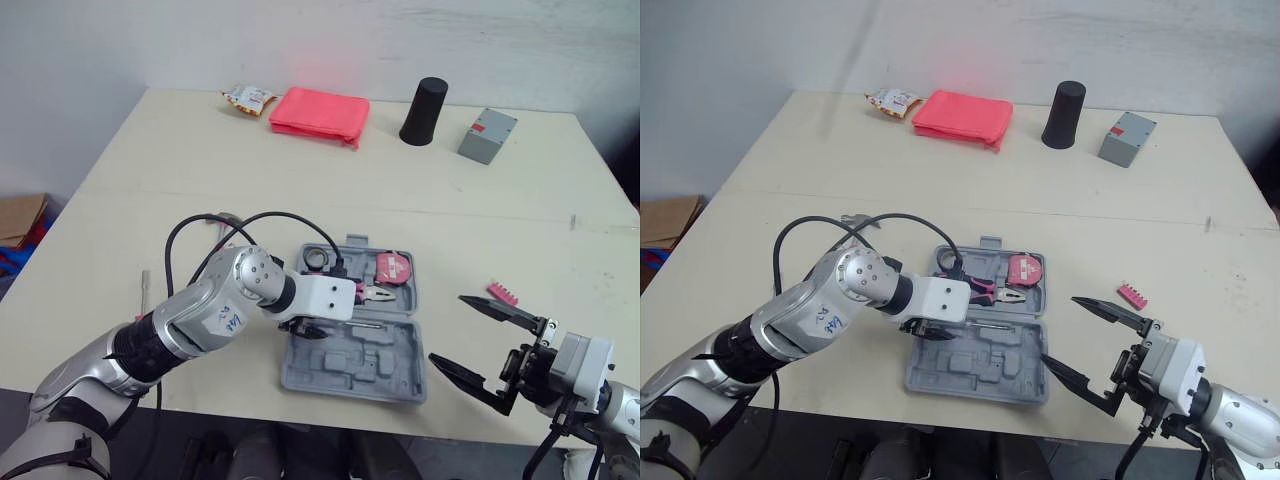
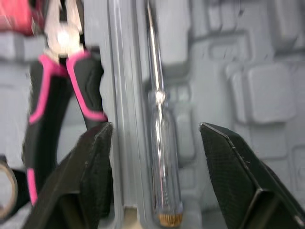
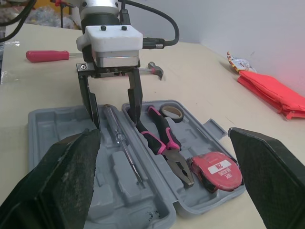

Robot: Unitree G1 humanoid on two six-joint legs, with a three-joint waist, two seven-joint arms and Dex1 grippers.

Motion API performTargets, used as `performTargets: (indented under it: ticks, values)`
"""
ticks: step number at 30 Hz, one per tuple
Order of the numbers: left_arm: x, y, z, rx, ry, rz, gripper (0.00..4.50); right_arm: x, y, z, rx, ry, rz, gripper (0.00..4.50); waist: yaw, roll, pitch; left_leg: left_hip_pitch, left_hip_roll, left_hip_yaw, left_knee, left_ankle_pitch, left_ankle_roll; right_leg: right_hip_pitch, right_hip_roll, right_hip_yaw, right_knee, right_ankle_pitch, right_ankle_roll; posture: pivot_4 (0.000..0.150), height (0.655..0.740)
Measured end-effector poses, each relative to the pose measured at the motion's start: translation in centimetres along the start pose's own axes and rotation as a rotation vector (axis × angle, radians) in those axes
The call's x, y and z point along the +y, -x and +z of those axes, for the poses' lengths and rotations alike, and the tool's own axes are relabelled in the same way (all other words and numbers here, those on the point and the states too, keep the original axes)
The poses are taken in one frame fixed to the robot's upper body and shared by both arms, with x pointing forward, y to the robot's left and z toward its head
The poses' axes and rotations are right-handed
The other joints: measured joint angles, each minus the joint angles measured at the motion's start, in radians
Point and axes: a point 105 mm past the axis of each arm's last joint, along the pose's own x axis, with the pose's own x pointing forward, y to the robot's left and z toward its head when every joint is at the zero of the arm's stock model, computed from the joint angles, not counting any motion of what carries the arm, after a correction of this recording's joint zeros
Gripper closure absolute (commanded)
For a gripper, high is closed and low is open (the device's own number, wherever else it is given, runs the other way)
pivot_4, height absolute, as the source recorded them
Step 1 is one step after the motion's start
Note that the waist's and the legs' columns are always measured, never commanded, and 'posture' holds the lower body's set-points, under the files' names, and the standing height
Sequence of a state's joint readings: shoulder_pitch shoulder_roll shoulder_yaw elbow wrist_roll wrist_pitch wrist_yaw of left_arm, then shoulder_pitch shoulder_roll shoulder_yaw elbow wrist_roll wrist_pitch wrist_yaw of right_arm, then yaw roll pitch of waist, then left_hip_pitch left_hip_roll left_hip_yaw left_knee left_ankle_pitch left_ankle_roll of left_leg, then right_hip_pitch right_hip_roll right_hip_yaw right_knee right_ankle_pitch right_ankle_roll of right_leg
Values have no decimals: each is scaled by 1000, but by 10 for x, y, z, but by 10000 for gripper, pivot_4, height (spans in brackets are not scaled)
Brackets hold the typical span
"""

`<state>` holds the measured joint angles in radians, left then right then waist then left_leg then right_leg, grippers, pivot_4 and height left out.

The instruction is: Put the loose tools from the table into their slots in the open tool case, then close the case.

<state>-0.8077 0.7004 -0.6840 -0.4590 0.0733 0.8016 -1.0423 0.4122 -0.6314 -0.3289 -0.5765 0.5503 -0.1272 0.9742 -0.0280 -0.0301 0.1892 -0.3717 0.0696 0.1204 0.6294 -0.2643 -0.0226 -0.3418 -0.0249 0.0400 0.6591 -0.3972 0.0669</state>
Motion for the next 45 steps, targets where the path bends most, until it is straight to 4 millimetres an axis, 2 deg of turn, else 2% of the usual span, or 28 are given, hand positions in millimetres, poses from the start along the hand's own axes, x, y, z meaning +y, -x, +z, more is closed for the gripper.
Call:
performTargets:
  ticks: [2,5,9,11,15,26,35,45]
  values:
    - [1,10,6,-65,0,25,17993,0,-1,1,-2,0,3,0,-2,0,0,1,0,0,0,0,0,0,0,0,0,0,0,1500,7400]
    - [3,19,5,-190,18,82,25683,0,-1,1,0,-5,3,0,-2,0,0,1,0,0,0,0,0,1,0,0,0,0,0,1500,7400]
    - [11,27,-5,-382,132,178,44616,1,0,-1,6,-15,3,0,0,0,0,0,0,-1,1,0,0,1,-1,-1,1,0,0,1500,7400]
    - [11,29,-17,-406,181,203,44616,1,0,-1,7,-17,4,0,0,0,0,1,0,-1,0,0,1,1,0,-1,0,0,0,1500,7400]
    - [0,22,-35,-385,226,167,44616,1,1,-2,10,-19,4,0,-1,0,0,0,0,-1,0,0,0,0,0,-1,0,0,0,1500,7400]
    - [-4,-10,-30,-372,204,136,44616,-2,4,-7,20,-7,-11,0,-3,0,0,0,-1,-1,0,-1,1,0,0,-1,0,0,1,1500,7400]
    - [-8,-21,-27,-353,162,110,44616,-3,3,-7,22,11,-13,0,-1,0,0,1,-1,-1,0,-1,1,1,-1,-1,0,0,1,1500,7400]
    - [-7,-25,-26,-371,157,120,44616,-5,3,-7,22,12,-25,0,0,0,0,1,-1,-1,0,-1,2,1,-1,-1,0,1,1,1500,7400]
